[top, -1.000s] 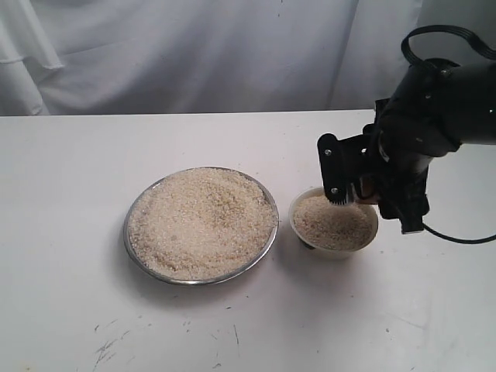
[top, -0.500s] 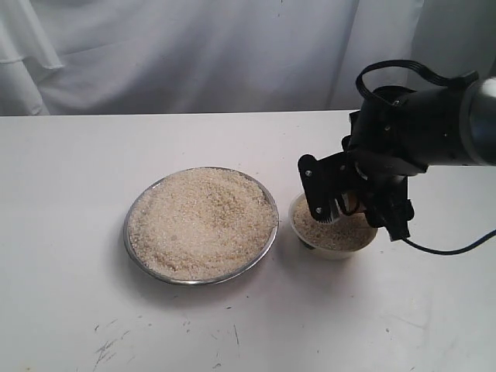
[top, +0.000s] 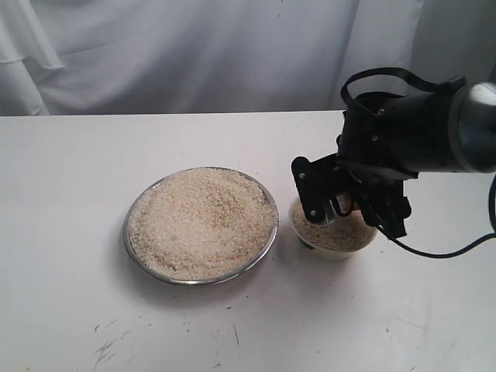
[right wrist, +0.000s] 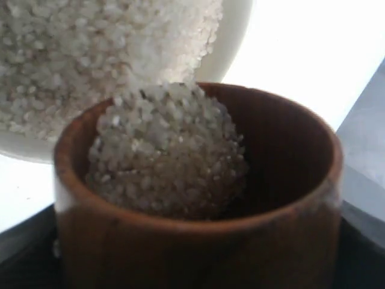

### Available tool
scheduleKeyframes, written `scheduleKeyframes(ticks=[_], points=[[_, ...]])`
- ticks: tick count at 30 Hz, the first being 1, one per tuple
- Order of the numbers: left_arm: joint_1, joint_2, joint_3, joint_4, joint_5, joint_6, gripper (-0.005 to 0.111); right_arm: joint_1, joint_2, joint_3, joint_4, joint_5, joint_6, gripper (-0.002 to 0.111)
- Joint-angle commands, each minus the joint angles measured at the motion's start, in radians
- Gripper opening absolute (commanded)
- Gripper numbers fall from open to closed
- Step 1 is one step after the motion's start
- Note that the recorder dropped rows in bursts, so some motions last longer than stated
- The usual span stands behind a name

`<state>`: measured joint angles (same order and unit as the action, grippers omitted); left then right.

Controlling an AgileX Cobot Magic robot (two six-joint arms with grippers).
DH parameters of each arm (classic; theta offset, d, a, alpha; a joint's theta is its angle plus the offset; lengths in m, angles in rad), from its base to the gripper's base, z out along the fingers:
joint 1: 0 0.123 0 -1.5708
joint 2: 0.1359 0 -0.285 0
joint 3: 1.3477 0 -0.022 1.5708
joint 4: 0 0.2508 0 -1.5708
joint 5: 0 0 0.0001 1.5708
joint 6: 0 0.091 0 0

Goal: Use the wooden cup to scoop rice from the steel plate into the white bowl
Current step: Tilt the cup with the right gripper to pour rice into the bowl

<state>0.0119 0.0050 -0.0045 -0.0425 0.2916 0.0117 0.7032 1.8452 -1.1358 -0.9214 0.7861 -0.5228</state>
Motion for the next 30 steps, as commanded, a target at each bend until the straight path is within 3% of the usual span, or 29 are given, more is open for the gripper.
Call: scheduleKeyframes(ticks=[1,20,30], points=[[-0.002,-0.005,0.005,-0.001,-0.006,-0.003,0.0,0.005,-0.002,0.004,-0.06,0.015,0.048,0.0],[-0.002,-0.005,0.005,-0.001,-0.006,-0.003,0.0,0.042,-0.001,0.004,-0.115,0.082,0.066,0.0],[-0.002,-0.005,0.005,-0.001,-0.006,-0.003,0.0,0.102,0.064,0.004,-0.245,0.16,0.138,0.0]])
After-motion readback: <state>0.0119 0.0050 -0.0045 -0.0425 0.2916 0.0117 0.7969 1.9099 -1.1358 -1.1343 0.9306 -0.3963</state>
